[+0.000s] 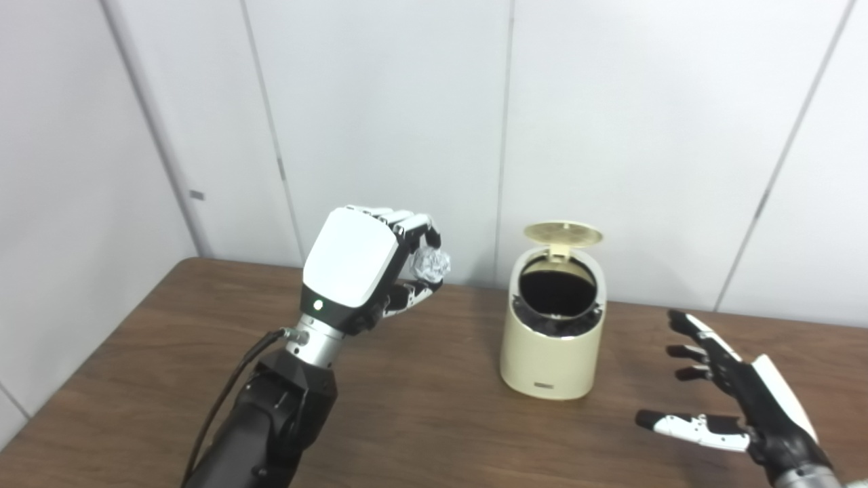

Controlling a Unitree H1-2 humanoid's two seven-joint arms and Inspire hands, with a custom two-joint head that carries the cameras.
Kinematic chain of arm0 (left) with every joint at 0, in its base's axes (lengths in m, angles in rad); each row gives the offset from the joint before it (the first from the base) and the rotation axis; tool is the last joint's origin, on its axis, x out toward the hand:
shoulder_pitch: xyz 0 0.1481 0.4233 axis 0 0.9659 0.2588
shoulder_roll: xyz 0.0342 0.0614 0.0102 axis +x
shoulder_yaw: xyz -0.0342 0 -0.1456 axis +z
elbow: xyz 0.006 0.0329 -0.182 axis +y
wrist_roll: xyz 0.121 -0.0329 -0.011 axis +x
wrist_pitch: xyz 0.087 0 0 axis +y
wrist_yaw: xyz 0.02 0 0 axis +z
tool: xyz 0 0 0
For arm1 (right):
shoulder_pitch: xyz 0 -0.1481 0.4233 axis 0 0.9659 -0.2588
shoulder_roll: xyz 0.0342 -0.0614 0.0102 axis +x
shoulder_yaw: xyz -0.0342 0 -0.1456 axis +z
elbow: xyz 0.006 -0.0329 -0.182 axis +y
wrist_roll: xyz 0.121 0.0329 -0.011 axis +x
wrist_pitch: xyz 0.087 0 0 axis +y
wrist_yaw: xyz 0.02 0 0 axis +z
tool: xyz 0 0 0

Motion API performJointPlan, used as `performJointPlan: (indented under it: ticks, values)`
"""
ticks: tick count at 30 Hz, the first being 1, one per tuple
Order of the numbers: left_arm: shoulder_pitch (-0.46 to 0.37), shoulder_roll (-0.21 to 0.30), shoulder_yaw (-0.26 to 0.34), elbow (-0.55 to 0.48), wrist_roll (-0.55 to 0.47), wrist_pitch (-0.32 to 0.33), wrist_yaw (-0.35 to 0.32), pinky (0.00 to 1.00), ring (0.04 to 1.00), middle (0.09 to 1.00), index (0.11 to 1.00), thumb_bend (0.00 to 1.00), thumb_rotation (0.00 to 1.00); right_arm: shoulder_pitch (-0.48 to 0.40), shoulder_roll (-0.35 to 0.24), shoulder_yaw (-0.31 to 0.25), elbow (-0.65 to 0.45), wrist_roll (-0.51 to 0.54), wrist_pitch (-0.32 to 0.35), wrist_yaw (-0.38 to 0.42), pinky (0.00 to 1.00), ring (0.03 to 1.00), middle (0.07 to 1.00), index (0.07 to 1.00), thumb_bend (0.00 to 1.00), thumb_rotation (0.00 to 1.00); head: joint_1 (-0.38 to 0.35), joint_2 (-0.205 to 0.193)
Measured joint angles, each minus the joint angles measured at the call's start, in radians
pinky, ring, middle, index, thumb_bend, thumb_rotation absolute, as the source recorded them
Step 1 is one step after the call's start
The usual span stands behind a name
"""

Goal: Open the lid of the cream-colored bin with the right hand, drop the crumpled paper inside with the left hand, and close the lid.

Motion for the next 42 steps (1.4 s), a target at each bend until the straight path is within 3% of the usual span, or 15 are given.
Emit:
performJointPlan:
  ticks: [9, 15, 24, 33, 42]
  values:
    - [-0.047, -0.063, -0.078, 0.089, 0.018, 0.004, 0.045, 0.20, 0.319, 0.473, 0.483, 0.53, 0.00, -0.001, 0.013, 0.001, 0.011, -0.002, -0.006, -0.006, 0.70, 0.837, 0.925, 0.913, 0.72, 0.28, -0.021, -0.018]
    - [-0.091, -0.098, -0.115, 0.146, 0.015, 0.004, 0.076, 0.19, 0.332, 0.473, 0.483, 0.53, 0.00, 0.000, 0.019, 0.003, 0.023, -0.015, -0.007, -0.008, 0.69, 0.827, 0.920, 0.912, 0.75, 0.36, -0.081, -0.029]
    - [-0.143, -0.141, -0.164, 0.284, 0.000, 0.000, 0.149, 0.22, 0.346, 0.462, 0.492, 0.52, 0.00, 0.000, 0.047, 0.024, 0.019, -0.054, -0.007, -0.017, 0.67, 0.831, 0.917, 0.904, 0.75, 0.35, -0.132, -0.034]
    - [-0.158, -0.189, -0.183, 0.370, -0.077, 0.005, 0.144, 0.21, 0.329, 0.471, 0.484, 0.53, 0.00, 0.000, 0.050, 0.025, 0.019, -0.068, -0.007, -0.028, 0.68, 0.836, 0.916, 0.904, 0.75, 0.35, -0.143, -0.037]
    - [-0.193, -0.195, -0.212, 0.446, -0.081, 0.009, 0.147, 0.26, 0.375, 0.472, 0.484, 0.53, 0.00, -0.001, 0.050, 0.024, 0.016, -0.071, -0.005, -0.029, 0.69, 0.841, 0.921, 0.910, 0.75, 0.37, -0.143, -0.034]
